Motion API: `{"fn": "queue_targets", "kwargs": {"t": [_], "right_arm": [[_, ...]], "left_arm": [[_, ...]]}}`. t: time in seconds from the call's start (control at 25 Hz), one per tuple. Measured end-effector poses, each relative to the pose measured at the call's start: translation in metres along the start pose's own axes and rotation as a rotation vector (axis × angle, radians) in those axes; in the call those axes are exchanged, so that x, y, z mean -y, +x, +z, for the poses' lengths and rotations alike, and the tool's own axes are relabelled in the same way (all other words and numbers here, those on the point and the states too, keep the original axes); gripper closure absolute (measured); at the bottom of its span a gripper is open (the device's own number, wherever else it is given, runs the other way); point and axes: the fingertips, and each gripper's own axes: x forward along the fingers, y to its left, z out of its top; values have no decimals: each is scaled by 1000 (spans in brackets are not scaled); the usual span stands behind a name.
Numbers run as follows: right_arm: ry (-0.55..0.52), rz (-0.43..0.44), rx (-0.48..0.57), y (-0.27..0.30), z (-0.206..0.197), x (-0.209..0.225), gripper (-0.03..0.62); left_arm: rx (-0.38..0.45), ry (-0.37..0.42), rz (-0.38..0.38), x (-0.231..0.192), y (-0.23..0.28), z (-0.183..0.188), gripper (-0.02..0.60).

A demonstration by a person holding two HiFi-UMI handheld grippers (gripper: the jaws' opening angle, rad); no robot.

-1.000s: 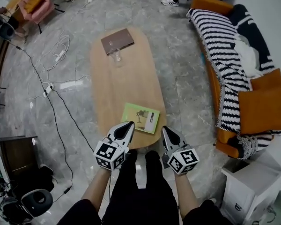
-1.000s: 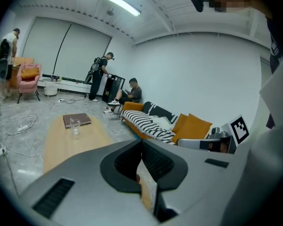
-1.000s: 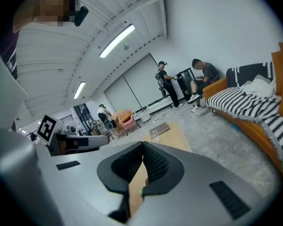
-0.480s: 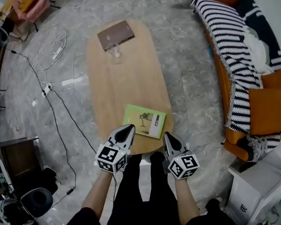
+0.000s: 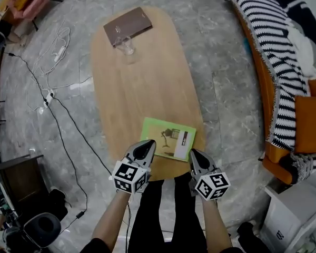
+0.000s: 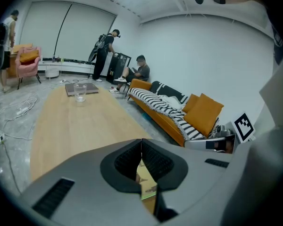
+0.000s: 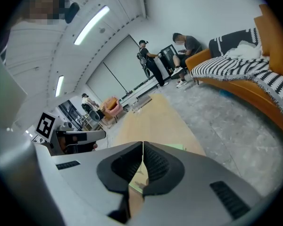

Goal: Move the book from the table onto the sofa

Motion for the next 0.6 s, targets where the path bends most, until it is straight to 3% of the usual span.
{"fn": "queue_targets", "kwargs": {"t": [0.4, 0.6], "right_arm": [[54, -42, -100, 32, -34, 45, 569], [90, -54, -162, 47, -56, 64, 566]], "left_arm": [[-119, -40, 32, -67, 33, -47, 560], [-229, -111, -6, -94, 51, -81, 463]]}}
